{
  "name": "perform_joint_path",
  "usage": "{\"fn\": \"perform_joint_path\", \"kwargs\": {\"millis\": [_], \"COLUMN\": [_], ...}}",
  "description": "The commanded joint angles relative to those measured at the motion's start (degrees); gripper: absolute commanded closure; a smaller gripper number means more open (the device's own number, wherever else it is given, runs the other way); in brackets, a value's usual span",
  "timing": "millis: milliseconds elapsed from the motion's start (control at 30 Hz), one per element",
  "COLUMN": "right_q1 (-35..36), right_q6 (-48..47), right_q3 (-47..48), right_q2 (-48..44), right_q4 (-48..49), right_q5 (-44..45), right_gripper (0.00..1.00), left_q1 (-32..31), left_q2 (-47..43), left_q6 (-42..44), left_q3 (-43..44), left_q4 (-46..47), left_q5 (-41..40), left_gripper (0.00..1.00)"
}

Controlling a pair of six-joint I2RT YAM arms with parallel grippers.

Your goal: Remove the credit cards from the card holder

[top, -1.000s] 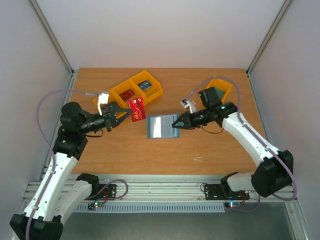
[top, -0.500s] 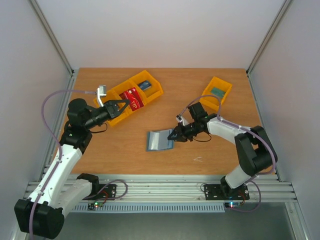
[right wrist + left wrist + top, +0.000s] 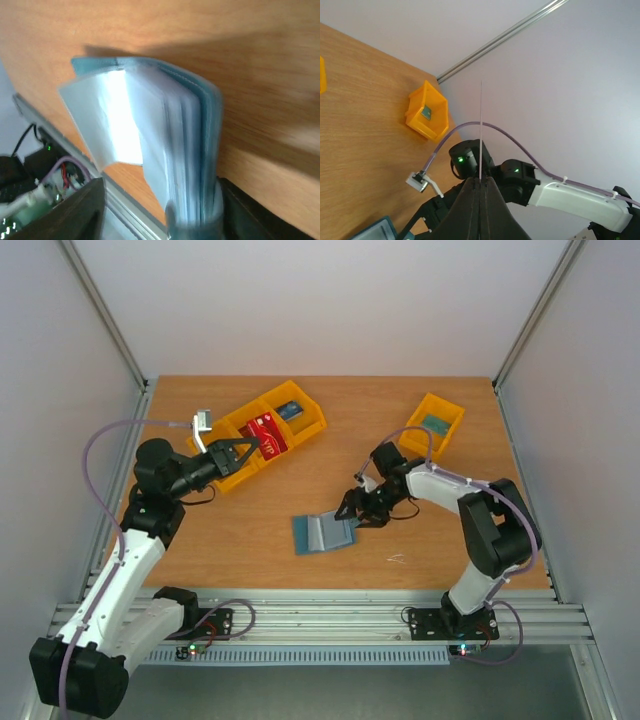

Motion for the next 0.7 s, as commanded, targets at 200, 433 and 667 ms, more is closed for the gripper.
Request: {"fn": "perform_joint_path", "kwargs": {"millis": [200, 433, 667], "right_q1": [1.9, 10.3, 17.5], "right_q6": [-13.0, -12.1, -10.4], "right_q3": [25.1, 32.8, 35.2], "right_q2": [-18.3, -26.7, -23.2], "right_q4": [-32.5, -10.4, -5.1], "right_q5": [27.3, -3.6, -1.7], "right_gripper": [0.02, 0.10, 0.25], "left_q1": [0.0, -2.1, -5.2], "left_q2": [-2.6, -3.1, -2.8], "left_q6": [5.0, 5.4, 5.4], "left_q3": [0.1, 0.8, 1.7], "left_q4": [12.2, 20.1, 19.8], "left_q5": [10.1, 20.5, 22.7], "left_gripper": [1.00, 1.00, 1.00]}}
